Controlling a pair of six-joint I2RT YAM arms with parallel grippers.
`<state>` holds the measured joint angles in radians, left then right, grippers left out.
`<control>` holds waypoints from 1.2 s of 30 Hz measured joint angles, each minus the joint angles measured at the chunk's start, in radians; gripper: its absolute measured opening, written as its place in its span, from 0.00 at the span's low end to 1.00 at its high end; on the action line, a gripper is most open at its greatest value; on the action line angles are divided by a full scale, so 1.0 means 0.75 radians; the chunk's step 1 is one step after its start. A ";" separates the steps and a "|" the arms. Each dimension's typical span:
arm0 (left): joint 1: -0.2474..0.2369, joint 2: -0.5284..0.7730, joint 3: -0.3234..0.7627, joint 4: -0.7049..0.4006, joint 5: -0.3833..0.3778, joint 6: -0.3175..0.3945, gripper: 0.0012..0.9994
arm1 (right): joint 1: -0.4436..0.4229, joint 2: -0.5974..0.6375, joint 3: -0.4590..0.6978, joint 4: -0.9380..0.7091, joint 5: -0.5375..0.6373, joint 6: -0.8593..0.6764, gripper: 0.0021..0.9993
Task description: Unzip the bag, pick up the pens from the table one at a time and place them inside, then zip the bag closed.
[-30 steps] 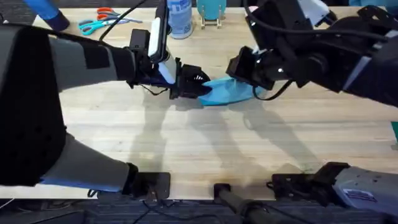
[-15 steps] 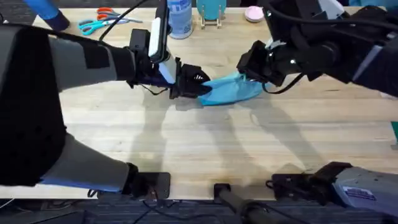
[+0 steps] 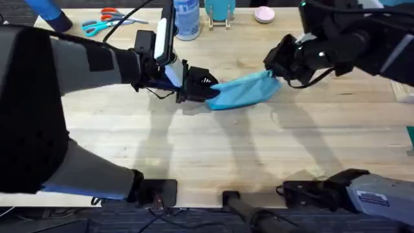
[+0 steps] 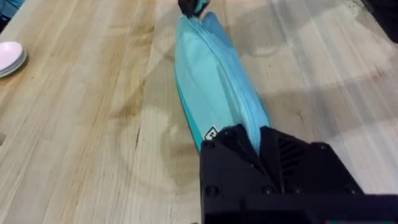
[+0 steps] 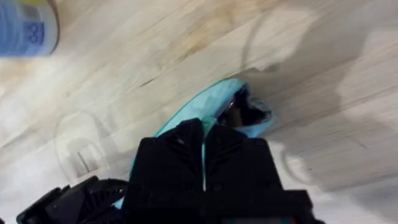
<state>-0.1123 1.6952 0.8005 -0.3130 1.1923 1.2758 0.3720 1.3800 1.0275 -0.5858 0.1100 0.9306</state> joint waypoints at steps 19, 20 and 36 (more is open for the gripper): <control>0.001 0.000 0.000 -0.033 0.014 0.000 0.04 | -0.160 0.000 0.000 -0.093 -0.013 0.001 0.03; -0.001 0.000 0.000 -0.040 0.016 0.000 0.04 | -0.163 0.000 0.000 -0.103 -0.012 0.000 0.03; -0.004 0.000 0.000 -0.046 0.022 -0.006 0.04 | -0.170 0.042 -0.001 -0.132 0.064 0.002 0.03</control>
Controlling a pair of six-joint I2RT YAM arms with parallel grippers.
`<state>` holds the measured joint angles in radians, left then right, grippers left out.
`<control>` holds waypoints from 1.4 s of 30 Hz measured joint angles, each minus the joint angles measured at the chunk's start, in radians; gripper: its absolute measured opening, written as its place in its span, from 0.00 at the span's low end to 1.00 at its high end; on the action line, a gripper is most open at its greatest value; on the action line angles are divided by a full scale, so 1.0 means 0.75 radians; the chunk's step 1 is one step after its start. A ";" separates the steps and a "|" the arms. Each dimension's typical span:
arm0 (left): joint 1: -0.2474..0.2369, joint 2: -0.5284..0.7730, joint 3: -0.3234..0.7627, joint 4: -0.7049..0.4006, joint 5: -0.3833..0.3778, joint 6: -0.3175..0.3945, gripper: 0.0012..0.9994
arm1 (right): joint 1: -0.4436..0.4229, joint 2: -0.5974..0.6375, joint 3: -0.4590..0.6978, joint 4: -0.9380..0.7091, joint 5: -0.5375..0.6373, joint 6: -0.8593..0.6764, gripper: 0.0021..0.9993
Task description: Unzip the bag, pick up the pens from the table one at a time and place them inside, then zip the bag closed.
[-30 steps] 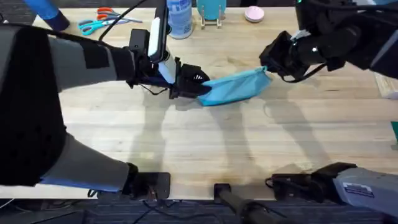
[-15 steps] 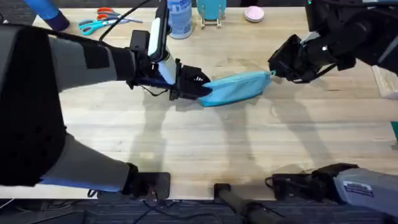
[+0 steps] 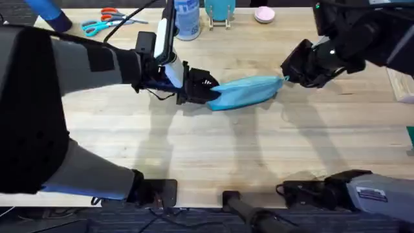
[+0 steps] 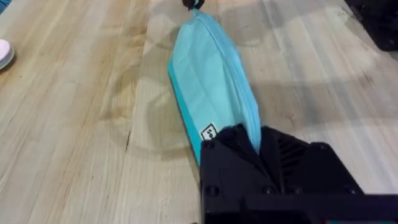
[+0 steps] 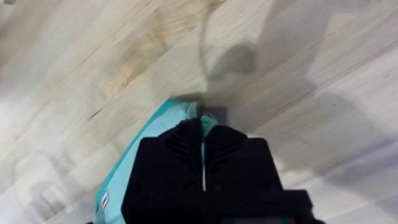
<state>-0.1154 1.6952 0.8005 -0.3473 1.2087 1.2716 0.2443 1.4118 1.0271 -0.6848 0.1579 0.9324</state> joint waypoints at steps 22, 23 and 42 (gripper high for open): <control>-0.008 0.000 0.000 0.000 0.005 0.000 0.04 | 0.001 0.174 -0.063 0.085 0.069 0.108 0.03; -0.008 0.000 0.000 0.000 0.007 -0.001 0.04 | 0.001 0.173 -0.064 0.086 0.069 0.109 0.03; 0.001 0.000 0.000 -0.002 0.008 -0.001 0.04 | -0.039 -0.096 -0.080 0.063 0.179 0.040 1.00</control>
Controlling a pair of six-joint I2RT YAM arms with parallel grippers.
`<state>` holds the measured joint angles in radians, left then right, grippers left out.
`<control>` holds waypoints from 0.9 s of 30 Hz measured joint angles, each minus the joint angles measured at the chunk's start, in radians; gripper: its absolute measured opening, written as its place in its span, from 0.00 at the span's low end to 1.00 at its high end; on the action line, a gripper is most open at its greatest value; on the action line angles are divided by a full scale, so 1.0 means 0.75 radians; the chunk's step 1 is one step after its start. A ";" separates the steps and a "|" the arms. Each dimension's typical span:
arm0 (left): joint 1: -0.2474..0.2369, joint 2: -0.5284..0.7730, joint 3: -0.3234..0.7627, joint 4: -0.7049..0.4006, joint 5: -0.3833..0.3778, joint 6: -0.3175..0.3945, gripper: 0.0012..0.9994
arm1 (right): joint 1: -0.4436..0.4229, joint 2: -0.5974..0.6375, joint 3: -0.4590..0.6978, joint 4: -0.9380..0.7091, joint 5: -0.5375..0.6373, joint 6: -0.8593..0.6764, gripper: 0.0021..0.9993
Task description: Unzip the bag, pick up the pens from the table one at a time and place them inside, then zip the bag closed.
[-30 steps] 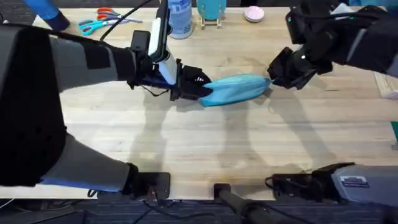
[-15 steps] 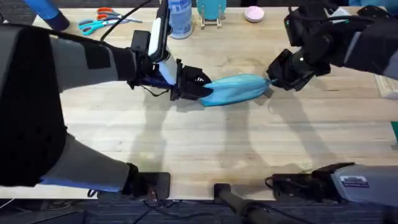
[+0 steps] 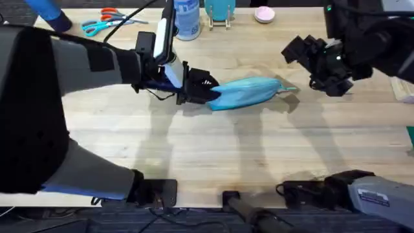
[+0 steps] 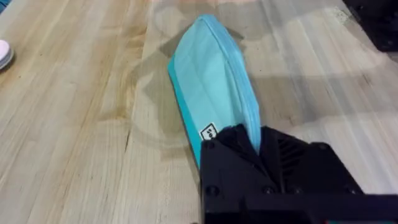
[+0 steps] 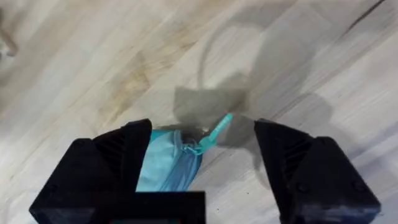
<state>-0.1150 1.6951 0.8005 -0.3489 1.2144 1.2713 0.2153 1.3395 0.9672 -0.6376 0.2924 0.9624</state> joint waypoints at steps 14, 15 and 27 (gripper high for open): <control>0.004 0.000 0.000 0.002 0.007 0.000 0.75 | 0.000 -0.083 0.000 -0.009 0.000 -0.043 1.00; 0.004 0.000 0.000 0.001 0.008 0.000 0.90 | 0.000 -0.083 0.000 -0.009 0.001 -0.044 1.00; 0.017 0.000 0.000 0.012 0.064 -0.009 1.00 | 0.000 -0.083 0.000 -0.009 0.001 -0.053 1.00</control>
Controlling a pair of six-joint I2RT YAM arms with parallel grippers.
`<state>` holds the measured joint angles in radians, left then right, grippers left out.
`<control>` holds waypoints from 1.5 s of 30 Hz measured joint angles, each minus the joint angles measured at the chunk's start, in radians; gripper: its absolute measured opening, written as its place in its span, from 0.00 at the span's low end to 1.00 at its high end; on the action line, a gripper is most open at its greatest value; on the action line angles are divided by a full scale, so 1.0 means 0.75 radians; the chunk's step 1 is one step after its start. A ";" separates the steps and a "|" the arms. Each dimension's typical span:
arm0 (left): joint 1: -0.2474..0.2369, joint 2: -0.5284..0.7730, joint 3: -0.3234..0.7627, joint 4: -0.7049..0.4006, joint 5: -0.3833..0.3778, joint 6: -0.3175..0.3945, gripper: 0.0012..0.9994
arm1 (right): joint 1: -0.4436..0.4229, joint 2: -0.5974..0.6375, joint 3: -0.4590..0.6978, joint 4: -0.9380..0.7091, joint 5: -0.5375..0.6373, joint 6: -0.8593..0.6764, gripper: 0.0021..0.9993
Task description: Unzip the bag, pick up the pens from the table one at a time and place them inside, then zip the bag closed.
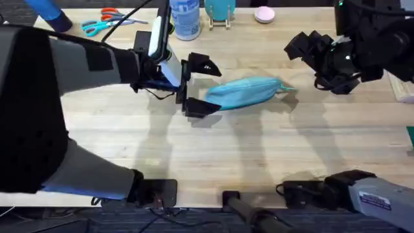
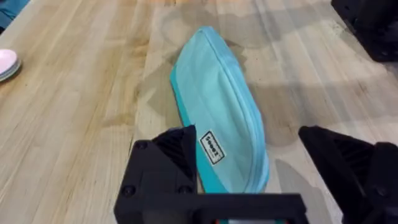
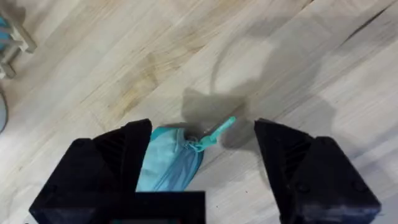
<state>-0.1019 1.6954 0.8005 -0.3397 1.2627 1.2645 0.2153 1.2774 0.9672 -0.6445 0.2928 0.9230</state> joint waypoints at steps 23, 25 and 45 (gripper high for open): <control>0.012 -0.635 0.000 -0.035 -0.412 -0.816 1.00 | 0.000 -0.005 0.000 -0.001 -0.032 -0.256 1.00; 0.012 -0.706 0.000 -0.083 -0.500 -0.914 1.00 | 0.000 -0.019 0.000 -0.002 -0.066 -0.323 1.00; 0.012 -1.154 0.000 -0.595 -1.056 -1.308 1.00 | 0.000 -0.420 0.001 -0.267 -0.373 -0.962 1.00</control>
<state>-0.0929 0.8299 0.8005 -0.7862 0.4709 0.2836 0.2153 0.9622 0.9676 -0.8445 0.0132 0.2018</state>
